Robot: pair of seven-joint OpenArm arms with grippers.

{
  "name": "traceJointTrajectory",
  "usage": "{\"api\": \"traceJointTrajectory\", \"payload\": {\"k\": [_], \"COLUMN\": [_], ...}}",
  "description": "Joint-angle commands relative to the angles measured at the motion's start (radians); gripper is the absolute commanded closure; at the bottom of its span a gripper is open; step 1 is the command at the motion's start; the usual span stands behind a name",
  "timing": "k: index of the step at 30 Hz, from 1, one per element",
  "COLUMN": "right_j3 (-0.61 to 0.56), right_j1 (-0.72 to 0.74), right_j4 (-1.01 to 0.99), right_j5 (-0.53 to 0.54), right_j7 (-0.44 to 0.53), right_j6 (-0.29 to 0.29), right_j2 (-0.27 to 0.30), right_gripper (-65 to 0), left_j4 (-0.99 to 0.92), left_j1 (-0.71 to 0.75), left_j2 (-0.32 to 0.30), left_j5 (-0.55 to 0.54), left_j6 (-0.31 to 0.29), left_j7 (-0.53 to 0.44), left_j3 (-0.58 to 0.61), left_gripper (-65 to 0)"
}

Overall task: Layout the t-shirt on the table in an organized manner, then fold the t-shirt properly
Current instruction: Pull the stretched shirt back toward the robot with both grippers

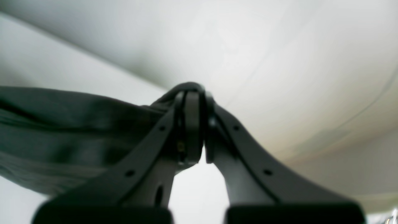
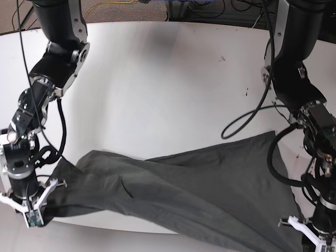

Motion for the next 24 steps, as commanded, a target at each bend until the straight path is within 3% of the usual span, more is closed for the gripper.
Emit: {"api": "traceJointTrajectory", "payload": {"k": [1, 11, 17, 24], "right_j3": [-0.014, -0.15, -0.216, -0.249], "right_j1": [0.099, 0.371, 0.541, 0.609], "right_j4": [-0.014, -0.113, -0.136, -0.122], "right_j5": [-0.002, -0.003, 0.003, 0.003], "right_j7": [0.026, 0.023, -0.058, -0.112], "right_j6": [-0.009, -0.01, -0.007, -0.006], "right_j2": [0.038, 0.122, 0.162, 0.177], "right_gripper": [0.0, 0.0, 0.0, 0.0], "left_j4": [-0.029, -0.121, -0.101, -0.106], "left_j1": [-0.108, -0.311, -0.421, -0.53], "left_j2": [-0.006, -0.006, -0.006, -0.001], "left_j5": [-0.009, -0.012, -0.01, -0.01], "left_j6": [0.005, 0.005, 0.005, 0.005], "left_j7": [-0.035, -0.037, -0.035, -0.03], "left_j3": [0.002, 0.002, 0.002, 0.002], "left_gripper": [-0.3, -0.3, -0.3, -0.3]}}
